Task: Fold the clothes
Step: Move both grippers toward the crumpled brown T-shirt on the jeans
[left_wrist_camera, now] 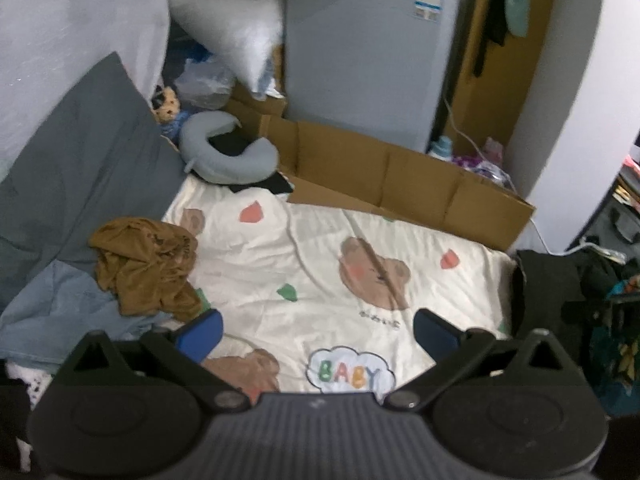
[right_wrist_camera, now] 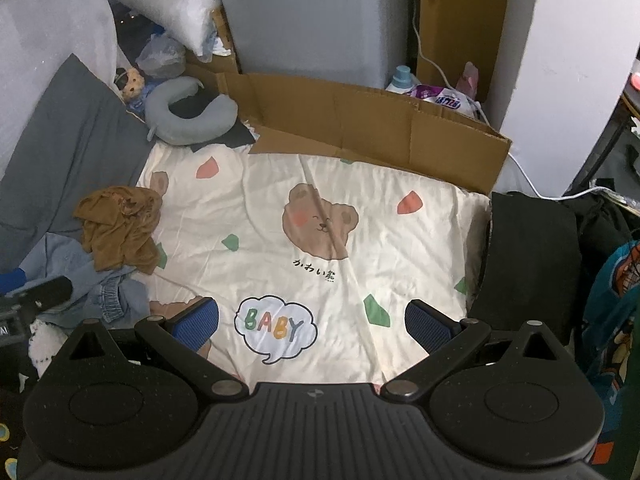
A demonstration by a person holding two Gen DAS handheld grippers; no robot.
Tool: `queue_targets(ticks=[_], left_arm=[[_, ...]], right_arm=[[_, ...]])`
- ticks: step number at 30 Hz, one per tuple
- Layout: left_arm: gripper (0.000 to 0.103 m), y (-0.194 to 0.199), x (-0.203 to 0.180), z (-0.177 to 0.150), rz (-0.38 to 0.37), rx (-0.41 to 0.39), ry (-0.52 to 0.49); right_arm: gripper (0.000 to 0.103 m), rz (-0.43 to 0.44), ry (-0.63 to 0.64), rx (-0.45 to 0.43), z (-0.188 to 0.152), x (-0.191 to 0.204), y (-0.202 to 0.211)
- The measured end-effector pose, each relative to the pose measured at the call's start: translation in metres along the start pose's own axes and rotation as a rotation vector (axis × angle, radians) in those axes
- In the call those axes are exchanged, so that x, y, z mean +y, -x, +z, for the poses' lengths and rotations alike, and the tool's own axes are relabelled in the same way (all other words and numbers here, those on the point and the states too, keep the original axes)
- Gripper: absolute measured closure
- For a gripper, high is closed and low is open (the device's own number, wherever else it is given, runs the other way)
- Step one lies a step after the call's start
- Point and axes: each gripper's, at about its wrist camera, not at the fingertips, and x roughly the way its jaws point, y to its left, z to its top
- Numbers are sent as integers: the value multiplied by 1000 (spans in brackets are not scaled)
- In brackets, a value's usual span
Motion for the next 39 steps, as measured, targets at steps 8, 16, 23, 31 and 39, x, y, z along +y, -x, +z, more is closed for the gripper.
queue_targets(ticks=[8,16,23,31,39], left_arm=[[1,-15,28,8,34,3,49],[3,-41,56,15,79,2,79],[3,-65,74,19,124,-22,118],[3,-98,97,21,159,-14,151],[3,-122,118,20,196,-10,184]], right_arm=[[1,-6,14,-4,18,9,-19],[1,-22,60,1,40,22,-50],[1,-3,109,24,56,37,-85],[1,21,135,14,73,46,-118],[1,52,161,-20,86,48,-143]])
